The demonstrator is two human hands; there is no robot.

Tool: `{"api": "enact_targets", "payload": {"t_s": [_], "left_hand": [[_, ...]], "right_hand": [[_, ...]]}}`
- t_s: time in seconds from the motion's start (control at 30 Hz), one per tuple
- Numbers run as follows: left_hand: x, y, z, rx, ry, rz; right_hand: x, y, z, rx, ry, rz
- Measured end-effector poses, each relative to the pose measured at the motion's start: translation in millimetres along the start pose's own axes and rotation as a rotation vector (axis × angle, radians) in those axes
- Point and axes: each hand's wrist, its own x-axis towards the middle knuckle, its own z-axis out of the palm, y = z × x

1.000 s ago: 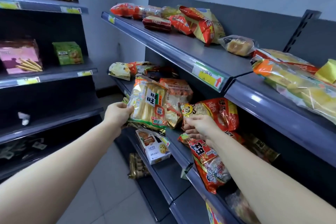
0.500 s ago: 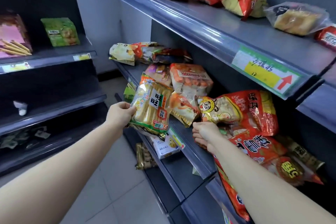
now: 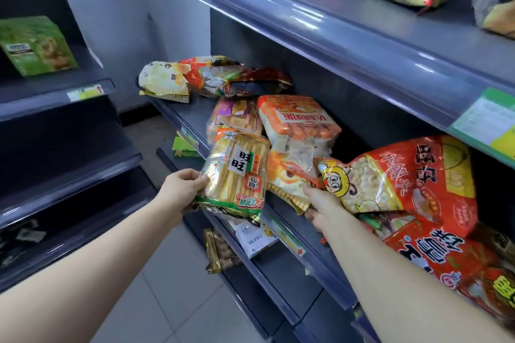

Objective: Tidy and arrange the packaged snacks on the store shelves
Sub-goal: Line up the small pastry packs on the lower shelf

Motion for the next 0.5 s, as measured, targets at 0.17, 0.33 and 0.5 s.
{"api": "enact_targets", "payload": {"t_s": [0.17, 0.33, 0.5], "left_hand": [[17.2, 4.9, 0.9, -0.004, -0.074, -0.01], [25.0, 8.3, 10.8, 0.023, -0.135, -0.004], [30.7, 9.7, 30.9, 0.056, -0.194, -0.026]], "right_hand": [[16.6, -13.3, -0.2, 0.105, 0.099, 0.031], [23.8, -50.5, -16.2, 0.098, 0.271, -0.063], [18.2, -90.6, -42.3, -0.104, 0.461, -0.324]]}}
